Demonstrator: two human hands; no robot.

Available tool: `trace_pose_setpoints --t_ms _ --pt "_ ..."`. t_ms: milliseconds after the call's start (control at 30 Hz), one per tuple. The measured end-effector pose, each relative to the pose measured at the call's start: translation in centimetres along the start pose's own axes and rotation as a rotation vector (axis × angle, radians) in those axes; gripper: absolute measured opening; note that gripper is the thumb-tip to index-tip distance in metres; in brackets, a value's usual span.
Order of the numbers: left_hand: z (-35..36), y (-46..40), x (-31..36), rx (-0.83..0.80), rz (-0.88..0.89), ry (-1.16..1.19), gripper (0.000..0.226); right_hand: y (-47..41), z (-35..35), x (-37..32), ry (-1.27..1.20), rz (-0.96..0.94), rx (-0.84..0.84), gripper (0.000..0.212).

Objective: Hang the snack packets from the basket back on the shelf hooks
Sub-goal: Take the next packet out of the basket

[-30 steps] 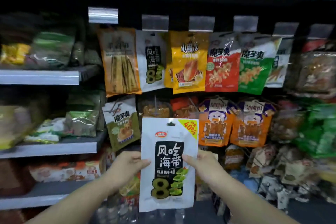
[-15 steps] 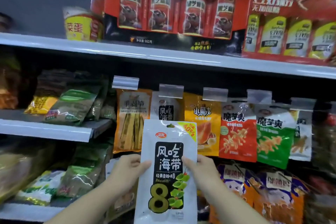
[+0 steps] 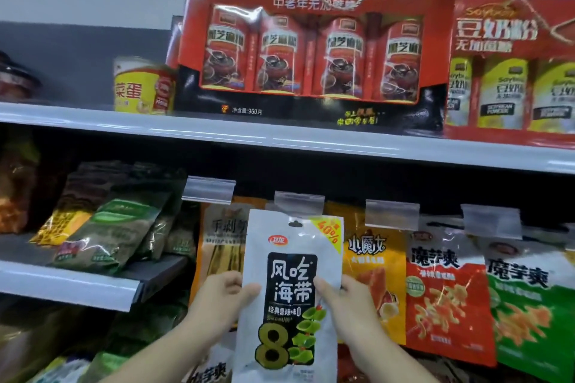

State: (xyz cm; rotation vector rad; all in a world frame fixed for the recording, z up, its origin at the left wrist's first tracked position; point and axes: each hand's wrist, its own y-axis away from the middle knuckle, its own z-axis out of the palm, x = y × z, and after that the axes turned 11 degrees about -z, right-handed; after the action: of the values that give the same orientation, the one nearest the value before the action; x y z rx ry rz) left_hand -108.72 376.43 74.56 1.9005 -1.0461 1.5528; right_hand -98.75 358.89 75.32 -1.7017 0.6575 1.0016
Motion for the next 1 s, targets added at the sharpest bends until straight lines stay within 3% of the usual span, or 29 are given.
trace_pose_setpoints --t_ms 133,333,567,1000 --pt "-0.4 -1.8 -0.7 -0.066 -0.016 0.037 0.018 -0.7 0.9 0.7 -0.007 0.014 -0.004 0.011" --pt "-1.2 -3.2 -0.7 -0.049 0.163 0.084 0.006 -1.0 1.1 0.4 0.001 -0.126 0.043 0.011" --pt "-1.7 -2.8 -0.5 -0.066 0.292 0.131 0.01 -0.8 1.2 0.0 0.021 -0.21 0.062 0.012" --pt "-0.3 -5.4 -0.7 -0.032 0.161 0.072 0.009 -2.7 2.0 1.2 -0.024 -0.053 0.101 0.012"
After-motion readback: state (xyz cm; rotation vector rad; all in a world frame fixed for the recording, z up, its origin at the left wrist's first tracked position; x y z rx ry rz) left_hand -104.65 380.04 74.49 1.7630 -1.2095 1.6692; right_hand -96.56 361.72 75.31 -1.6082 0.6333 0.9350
